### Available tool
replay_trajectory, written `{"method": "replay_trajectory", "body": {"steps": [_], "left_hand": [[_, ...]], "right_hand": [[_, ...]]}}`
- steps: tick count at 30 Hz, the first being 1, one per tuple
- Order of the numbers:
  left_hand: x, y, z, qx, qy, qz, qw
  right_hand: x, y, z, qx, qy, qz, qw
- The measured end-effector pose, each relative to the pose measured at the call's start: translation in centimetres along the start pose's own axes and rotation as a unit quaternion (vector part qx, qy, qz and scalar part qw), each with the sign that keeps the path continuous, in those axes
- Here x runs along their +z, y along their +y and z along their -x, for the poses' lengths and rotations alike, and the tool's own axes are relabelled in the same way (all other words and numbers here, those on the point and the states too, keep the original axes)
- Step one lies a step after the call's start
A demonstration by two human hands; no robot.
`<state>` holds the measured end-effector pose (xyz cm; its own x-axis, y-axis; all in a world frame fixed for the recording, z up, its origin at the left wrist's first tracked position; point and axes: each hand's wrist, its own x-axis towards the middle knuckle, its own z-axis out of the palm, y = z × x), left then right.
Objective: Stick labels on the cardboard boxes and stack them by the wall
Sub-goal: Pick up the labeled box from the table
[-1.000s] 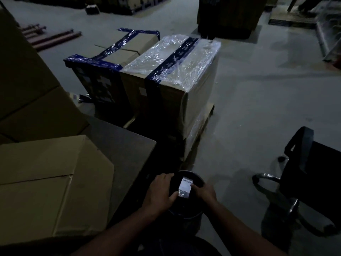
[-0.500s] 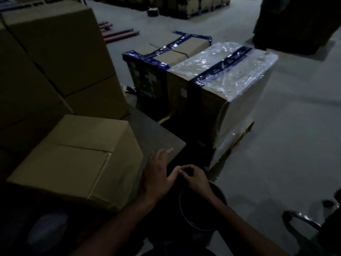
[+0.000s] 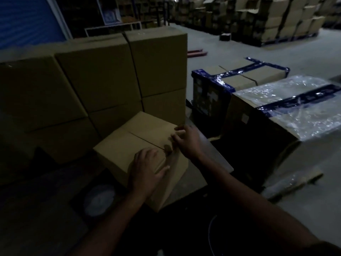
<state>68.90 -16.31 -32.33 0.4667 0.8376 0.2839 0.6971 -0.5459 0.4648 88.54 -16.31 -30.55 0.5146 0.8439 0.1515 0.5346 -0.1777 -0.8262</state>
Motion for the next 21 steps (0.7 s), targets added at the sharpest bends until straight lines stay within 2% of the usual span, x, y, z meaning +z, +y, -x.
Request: {"method": "replay_trajectory", "body": {"steps": [3,4,7,9,12,14,15,17,21], "left_hand": [[0.0,-1.9,0.6,0.025,0.004,-0.023,0.999],[-0.2,-2.4,0.7,0.029,0.0,-0.023,0.999],[-1.8,-4.5,1.0,0.045,-0.03,0.0,0.999],[-3.1,-6.9,1.8,0.033,-0.011,0.023,0.999],[-5.1,-10.8,4.1,-0.08,0.083,0.077,0.99],[-6.2,-12.7,5.5,-0.174,0.083,0.129,0.973],[-6.5,-13.4,5.9,-0.194,0.067,0.158,0.966],[-7.1,-14.6,6.2,-0.19,0.037,0.201,0.96],[-8.3,-16.3,6.2,-0.175,0.023,0.195,0.965]], "right_hand": [[1.2,-0.3,-1.7,-0.008,-0.046,0.147,0.988],[1.6,-0.2,-1.9,-0.006,-0.058,0.162,0.985],[3.1,0.2,-1.5,0.008,-0.069,0.117,0.991],[3.9,0.4,-0.2,0.005,-0.054,0.114,0.992],[4.5,-0.4,3.9,-0.007,-0.036,0.083,0.996],[5.1,-1.1,7.1,-0.028,-0.054,0.021,0.998],[5.5,-1.4,8.4,-0.042,-0.068,-0.012,0.997],[6.5,-1.8,10.2,-0.066,-0.084,-0.057,0.993],[7.9,-2.8,11.1,-0.096,-0.078,-0.008,0.992]]}}
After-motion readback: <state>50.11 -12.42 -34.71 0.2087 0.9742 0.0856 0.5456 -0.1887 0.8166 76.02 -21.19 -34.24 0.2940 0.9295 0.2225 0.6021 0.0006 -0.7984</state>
